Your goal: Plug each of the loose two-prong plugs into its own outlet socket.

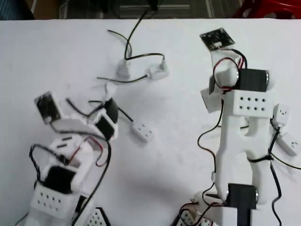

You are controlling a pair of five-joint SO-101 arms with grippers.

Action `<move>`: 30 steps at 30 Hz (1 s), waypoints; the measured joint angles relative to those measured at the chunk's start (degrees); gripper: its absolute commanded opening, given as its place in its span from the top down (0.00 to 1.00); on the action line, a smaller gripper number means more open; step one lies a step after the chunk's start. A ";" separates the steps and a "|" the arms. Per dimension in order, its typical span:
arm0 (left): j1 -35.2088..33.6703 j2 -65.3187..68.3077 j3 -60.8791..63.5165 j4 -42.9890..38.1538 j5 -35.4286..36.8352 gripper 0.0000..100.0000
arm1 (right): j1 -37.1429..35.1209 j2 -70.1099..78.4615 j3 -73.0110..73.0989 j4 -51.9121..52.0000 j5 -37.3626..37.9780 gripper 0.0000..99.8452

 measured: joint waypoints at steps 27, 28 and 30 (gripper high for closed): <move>6.59 72.53 -73.05 54.15 -41.67 0.98 | 28.22 -5.45 30.24 -12.22 14.59 0.98; 6.86 75.96 -76.48 56.88 -41.76 0.98 | 29.45 -5.45 31.47 -13.54 15.65 0.98; 7.21 82.29 -82.46 60.22 -42.11 0.98 | 31.65 -5.45 33.76 -16.44 17.41 0.98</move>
